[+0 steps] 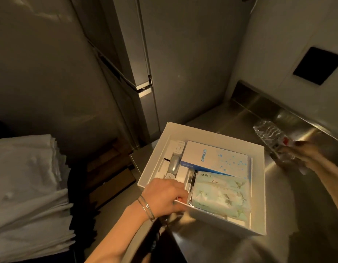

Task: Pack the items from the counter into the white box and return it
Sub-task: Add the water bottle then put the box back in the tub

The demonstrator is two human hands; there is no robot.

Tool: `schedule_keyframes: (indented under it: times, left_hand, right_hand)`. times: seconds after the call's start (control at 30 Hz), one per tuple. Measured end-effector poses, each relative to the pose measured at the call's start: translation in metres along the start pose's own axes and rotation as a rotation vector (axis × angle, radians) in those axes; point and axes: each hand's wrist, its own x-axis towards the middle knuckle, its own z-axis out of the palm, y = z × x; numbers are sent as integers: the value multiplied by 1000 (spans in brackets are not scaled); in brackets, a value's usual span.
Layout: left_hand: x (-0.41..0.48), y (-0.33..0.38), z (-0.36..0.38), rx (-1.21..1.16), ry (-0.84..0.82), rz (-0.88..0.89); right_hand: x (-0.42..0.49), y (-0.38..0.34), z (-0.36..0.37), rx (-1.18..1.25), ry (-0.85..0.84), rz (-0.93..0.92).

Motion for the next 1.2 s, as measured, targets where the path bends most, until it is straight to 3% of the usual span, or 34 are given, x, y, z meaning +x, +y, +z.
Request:
schedule_keyframes:
  times: [0.1,0.27,0.33,0.47,0.63,0.8,0.9,1.07,1.2]
  left_hand:
    - [-6,-2,-2,-3,-1,30]
    - [-34,-17,-12,70,221,1]
    - [-44,-20,-20,101,275,0]
    - [-52,-20,-22,147,363,-39]
    - [-60,-17,-10,116,459,-62]
    - [-60,-18,-6,86,508,-69]
    - [-60,-19,-5,71,501,-78]
    - [-61,-20,-6,60,481,-97]
    - [-61,-20,-9,34,466,-87]
  right_hand:
    - [-52,-39,-28,35,36,-141]
    - [-95,-115,-74,-565,198,-779]
    - [-117,-153,-64,-592,138,-948]
    - [-153,-212,-1,-794,66,-1526]
    - [-190,-244,87,-1212,-167,-1552]
    - [-184,-256,132,-1218,-441,-1497]
    - [-175,-257,146,-1165,-520,-1427]
    - [-162,-245,154,-1017,-493,-1286]
    - [-170,-224,155,-833,-239,-1323]
